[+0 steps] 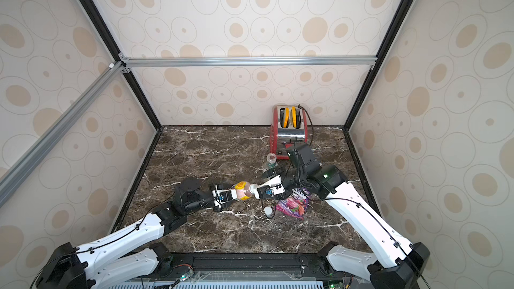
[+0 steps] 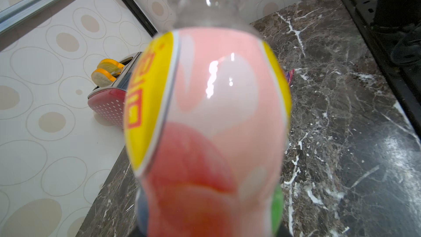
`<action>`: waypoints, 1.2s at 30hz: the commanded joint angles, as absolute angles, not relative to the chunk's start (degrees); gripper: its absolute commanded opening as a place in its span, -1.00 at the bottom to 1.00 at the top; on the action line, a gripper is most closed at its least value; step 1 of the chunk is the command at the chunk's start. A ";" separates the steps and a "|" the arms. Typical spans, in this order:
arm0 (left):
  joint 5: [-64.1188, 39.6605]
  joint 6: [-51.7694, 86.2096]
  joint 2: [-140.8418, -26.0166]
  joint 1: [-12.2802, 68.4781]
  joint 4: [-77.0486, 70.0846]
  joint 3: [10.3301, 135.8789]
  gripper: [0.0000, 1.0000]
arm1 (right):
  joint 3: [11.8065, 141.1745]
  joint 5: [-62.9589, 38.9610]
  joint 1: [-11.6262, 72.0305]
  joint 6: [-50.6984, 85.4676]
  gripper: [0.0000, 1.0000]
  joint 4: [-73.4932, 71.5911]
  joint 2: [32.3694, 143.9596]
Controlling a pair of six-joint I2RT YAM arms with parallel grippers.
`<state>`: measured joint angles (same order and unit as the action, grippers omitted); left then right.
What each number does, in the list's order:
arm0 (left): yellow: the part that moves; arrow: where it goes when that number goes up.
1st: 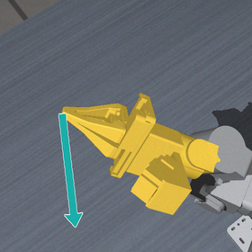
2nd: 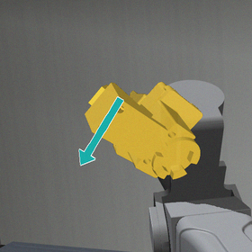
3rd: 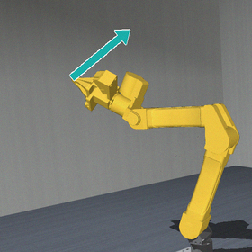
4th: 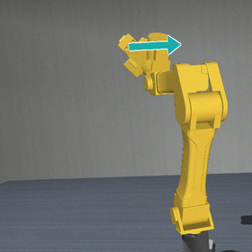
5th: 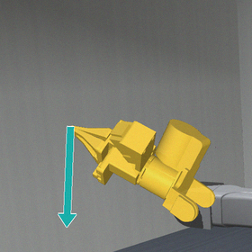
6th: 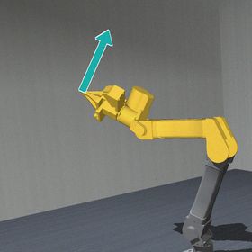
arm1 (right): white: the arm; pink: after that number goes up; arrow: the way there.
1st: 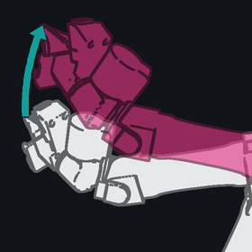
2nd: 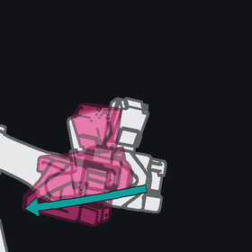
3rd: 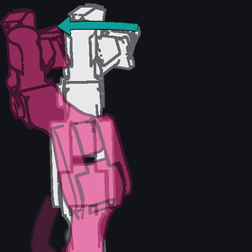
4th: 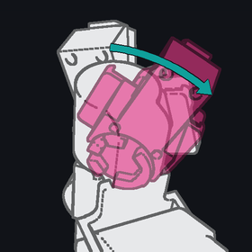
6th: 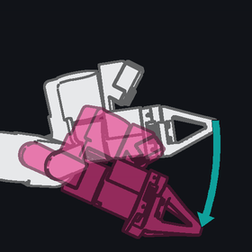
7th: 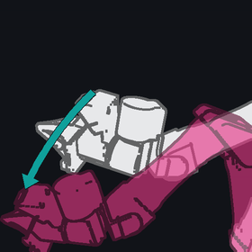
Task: Screw on the bottle caps
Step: Screw the bottle cap onto the plastic bottle.
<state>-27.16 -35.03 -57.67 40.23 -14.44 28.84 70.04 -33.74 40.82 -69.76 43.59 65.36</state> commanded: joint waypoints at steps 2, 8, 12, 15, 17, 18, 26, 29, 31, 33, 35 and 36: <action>-30.20 -33.24 -58.08 39.91 -14.33 32.13 -0.12 | 68.29 -32.26 42.54 -73.84 0.11 41.56 64.35; -30.15 -33.40 -58.25 39.95 -13.72 32.25 -0.12 | 68.83 -32.81 43.86 -74.32 -0.04 42.98 64.95; -29.89 -33.74 -58.92 39.92 -12.94 32.67 -0.12 | 69.48 -33.13 43.97 -74.37 -0.14 44.45 65.23; -29.49 -33.97 -59.06 39.92 -12.75 32.80 -0.12 | 69.90 -32.91 44.03 -73.72 -0.29 45.04 65.53; -28.90 -34.26 -59.08 39.90 -12.45 32.89 -0.12 | 70.54 -32.54 44.03 -71.62 -0.40 45.42 66.19; -28.29 -34.51 -59.10 39.91 -12.18 32.98 -0.12 | 70.88 -32.25 44.01 -70.57 -0.46 46.01 66.56; -15.38 -38.47 -60.43 39.91 -22.35 31.61 -0.20 | 71.45 -25.33 42.26 -23.61 -1.00 37.53 72.48; -11.21 -43.33 -62.17 39.96 -27.83 30.67 -0.21 | 72.14 -30.10 36.15 11.58 -1.00 32.14 75.52; -9.34 -45.79 -63.21 40.02 -30.21 30.39 -0.20 | 71.84 -39.40 32.49 33.82 -1.00 29.05 78.18; -8.11 -47.86 -63.54 40.06 -31.01 30.23 -0.23 | 68.12 -47.21 31.05 54.16 -1.00 20.80 79.63; -7.77 -49.38 -63.13 40.06 -31.55 29.62 -0.24 | 62.75 -48.87 31.01 71.24 -1.00 11.09 79.89; -7.80 -50.12 -62.78 40.00 -32.45 28.93 -0.24 | 60.70 -48.37 30.96 76.63 -1.00 7.70 79.85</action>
